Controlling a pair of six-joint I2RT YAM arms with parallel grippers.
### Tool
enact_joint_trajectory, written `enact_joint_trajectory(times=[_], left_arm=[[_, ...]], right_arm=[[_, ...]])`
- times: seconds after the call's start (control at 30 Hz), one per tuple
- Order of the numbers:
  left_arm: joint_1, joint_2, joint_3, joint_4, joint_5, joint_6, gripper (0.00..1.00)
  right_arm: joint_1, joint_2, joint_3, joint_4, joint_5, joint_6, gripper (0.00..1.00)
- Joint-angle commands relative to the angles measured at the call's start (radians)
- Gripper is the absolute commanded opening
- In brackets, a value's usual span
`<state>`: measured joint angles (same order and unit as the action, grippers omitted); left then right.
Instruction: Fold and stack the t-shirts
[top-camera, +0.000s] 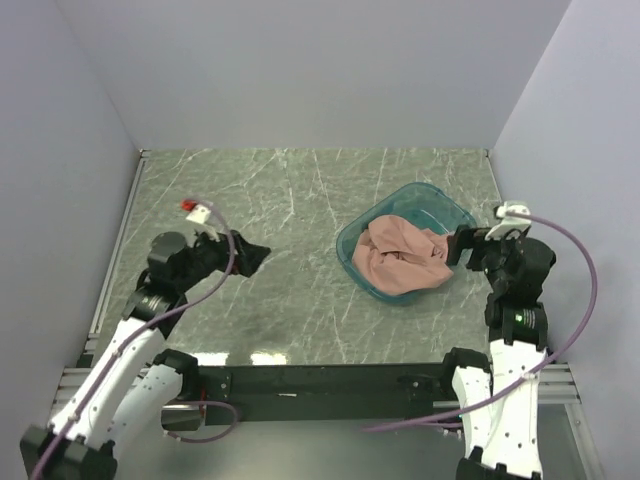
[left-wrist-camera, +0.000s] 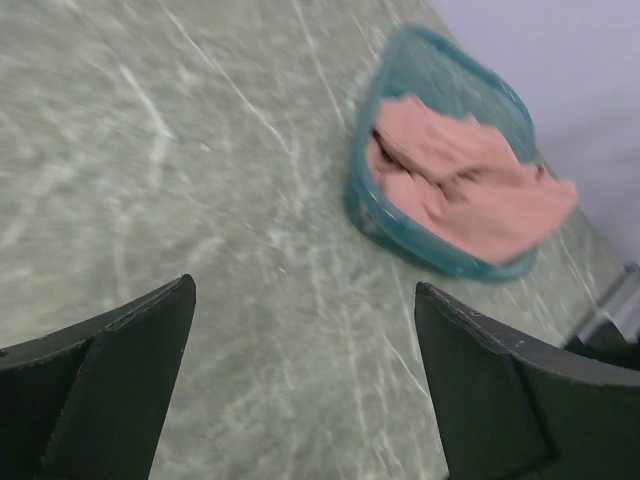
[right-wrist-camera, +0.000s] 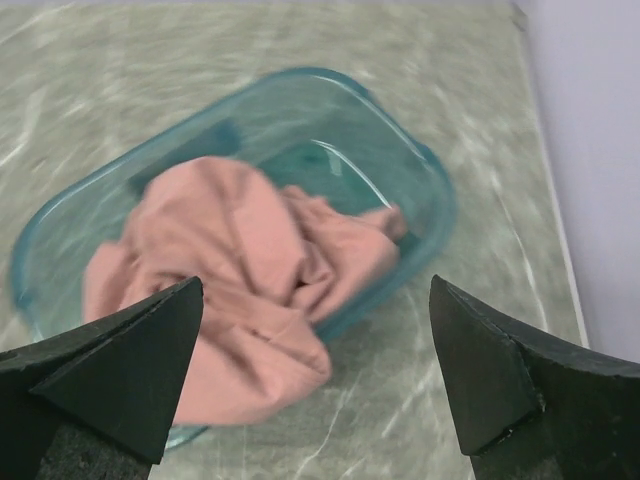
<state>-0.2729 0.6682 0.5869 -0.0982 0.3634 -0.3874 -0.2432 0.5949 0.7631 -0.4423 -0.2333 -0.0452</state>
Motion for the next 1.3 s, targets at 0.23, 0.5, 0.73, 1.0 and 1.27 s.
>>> enact_joint_trajectory(times=[0.23,0.5,0.73,1.0,1.27], left_arm=[[-0.354,0.399,0.276,-0.020,-0.154,0.005,0.94],[-0.498,0.749,0.533,-0.029,-0.306,-0.109,0.86],[-0.594,1.108,0.899,-0.115,-0.330,-0.172,0.78],[-0.663,1.464,1.229,-0.259,-0.394,-0.211,0.72],[-0.683,1.608,1.351,-0.302,-0.416,-0.177,0.57]], right_arm=[[-0.002,0.121,-0.045,0.002,-0.383,-0.219,1.00],[-0.062,0.226,-0.019,-0.006,-0.428,-0.186,1.00],[-0.137,0.209,-0.030,0.011,-0.451,-0.134,1.00],[-0.159,0.210,-0.027,-0.001,-0.468,-0.130,1.00],[-0.160,0.210,-0.022,-0.009,-0.482,-0.134,1.00]])
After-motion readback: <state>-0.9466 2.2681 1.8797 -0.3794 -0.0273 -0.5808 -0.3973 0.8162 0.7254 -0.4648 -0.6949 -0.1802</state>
